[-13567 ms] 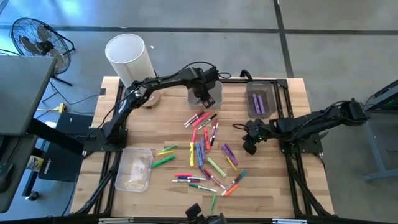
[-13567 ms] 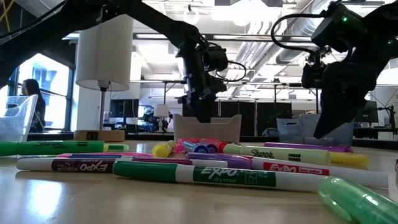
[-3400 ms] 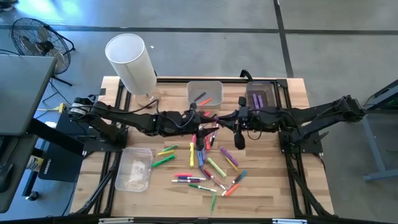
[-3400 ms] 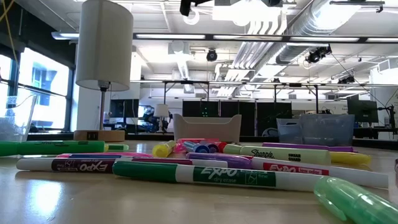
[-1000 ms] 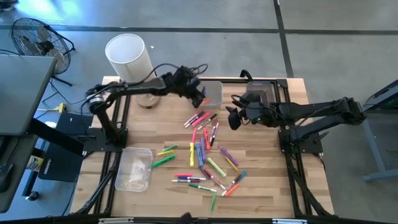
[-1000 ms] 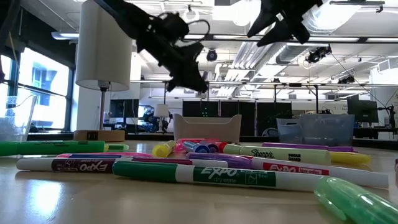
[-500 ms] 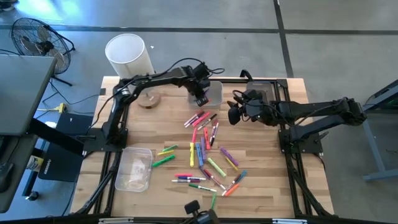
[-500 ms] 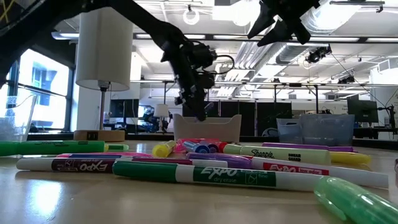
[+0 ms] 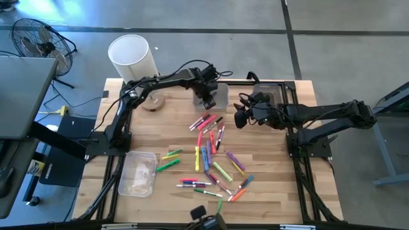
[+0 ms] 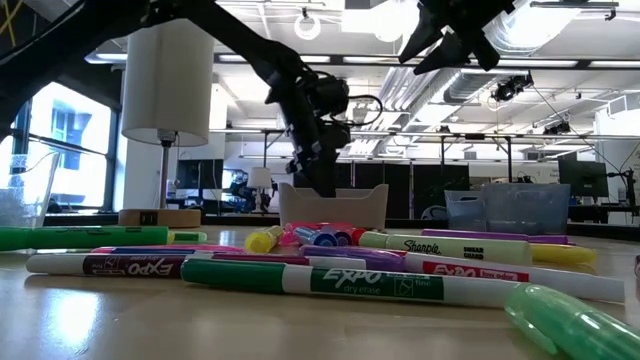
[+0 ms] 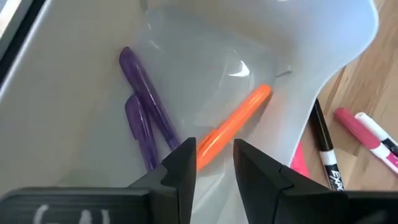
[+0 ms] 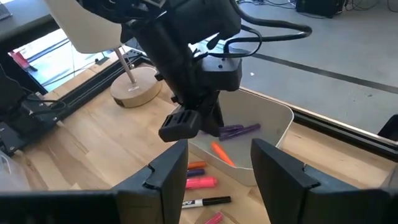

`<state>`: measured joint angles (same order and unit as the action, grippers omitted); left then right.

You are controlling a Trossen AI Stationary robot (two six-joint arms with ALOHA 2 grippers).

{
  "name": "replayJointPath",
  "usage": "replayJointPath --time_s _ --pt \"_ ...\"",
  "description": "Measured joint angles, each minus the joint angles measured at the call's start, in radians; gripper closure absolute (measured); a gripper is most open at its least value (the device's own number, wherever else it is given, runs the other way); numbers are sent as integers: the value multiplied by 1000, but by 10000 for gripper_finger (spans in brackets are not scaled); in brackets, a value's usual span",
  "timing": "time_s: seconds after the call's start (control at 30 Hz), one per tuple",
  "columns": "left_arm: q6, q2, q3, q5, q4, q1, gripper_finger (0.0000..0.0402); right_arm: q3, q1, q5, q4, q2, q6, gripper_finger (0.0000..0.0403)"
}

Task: Pick & Place Markers
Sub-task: Put the orange marker pen into the transparent bin

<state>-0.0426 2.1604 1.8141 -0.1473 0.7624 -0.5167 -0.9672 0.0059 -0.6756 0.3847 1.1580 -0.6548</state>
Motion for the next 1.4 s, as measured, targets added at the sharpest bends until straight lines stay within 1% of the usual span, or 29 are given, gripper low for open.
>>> replayJointPath --time_s 0.17,0.27,0.37,0.43,0.53,0.6,0.73,0.83,0.9,1.0,1.17,1.23,1.33,1.4 --pt "35 -56 0 -10 18 0 295 0 0 29 3 0 7 238" --pt "58 -107 -4 -35 71 0 294 0 0 40 19 0 16 238" --pt "96 -160 -59 -89 49 -1 294 0 0 43 31 0 20 238" --pt "126 -217 -139 -109 20 -6 294 0 0 46 37 0 28 238" --pt "197 -323 -293 -96 -60 4 294 0 0 68 39 0 35 238" --pt "241 -390 -403 -50 -113 20 294 0 0 83 40 0 36 238" --pt "342 -516 -605 46 -229 70 293 0 0 80 40 0 65 238" --pt "404 -575 -717 94 -321 107 293 0 0 79 37 0 79 238" --pt "436 -581 -770 117 -351 131 293 0 0 81 37 0 79 238" --pt "449 -580 -802 137 -353 156 293 0 0 81 37 0 79 238" --pt "450 -524 -818 176 -372 179 293 0 0 81 37 0 79 238" --pt "450 -497 -815 175 -414 177 293 0 0 81 37 0 79 238" --pt "448 -476 -818 161 -410 177 293 0 0 81 37 0 79 238" --pt "440 -449 -816 159 -445 177 293 0 0 81 37 0 79 238"
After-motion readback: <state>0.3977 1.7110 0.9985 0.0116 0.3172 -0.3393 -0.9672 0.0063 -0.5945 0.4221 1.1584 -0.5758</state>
